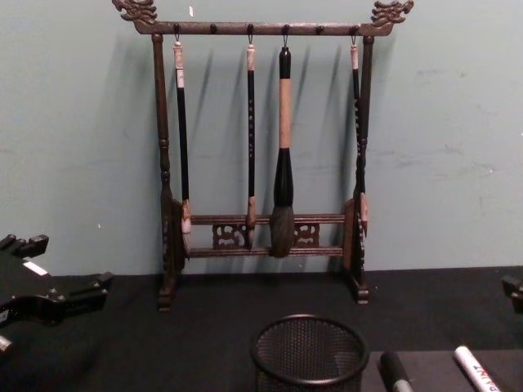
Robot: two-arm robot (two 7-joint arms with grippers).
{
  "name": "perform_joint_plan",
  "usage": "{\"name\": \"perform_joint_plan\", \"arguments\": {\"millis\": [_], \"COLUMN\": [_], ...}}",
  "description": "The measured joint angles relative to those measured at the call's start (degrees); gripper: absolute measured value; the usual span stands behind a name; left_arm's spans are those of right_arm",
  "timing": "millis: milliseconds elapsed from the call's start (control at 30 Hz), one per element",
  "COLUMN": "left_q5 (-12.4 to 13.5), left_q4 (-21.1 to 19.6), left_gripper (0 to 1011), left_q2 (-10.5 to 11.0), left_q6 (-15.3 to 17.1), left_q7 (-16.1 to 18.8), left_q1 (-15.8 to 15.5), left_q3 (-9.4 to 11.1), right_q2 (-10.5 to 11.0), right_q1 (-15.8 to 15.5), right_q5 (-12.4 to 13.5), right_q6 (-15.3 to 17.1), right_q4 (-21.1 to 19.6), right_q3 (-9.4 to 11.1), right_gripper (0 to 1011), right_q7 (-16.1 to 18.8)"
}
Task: Pick up the water-based marker from the table and place it into the pen holder.
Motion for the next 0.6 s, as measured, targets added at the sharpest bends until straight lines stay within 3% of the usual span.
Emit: {"name": "perform_joint_plan", "arguments": {"millis": [600], "left_q5": [0.0], "left_q4": [0.0], "left_gripper": [1001], "left_q2": [0.0], "left_q6": [0.0], "left_q7": [0.0], "left_q1": [0.0], "left_q3": [0.0], "right_q2": [0.0], "right_q1": [0.0], "right_q5": [0.0], "right_q6": [0.0], "right_q4": [0.0], "right_q3": [0.0], "right_gripper": [1000], "right_q7": [0.0]}}
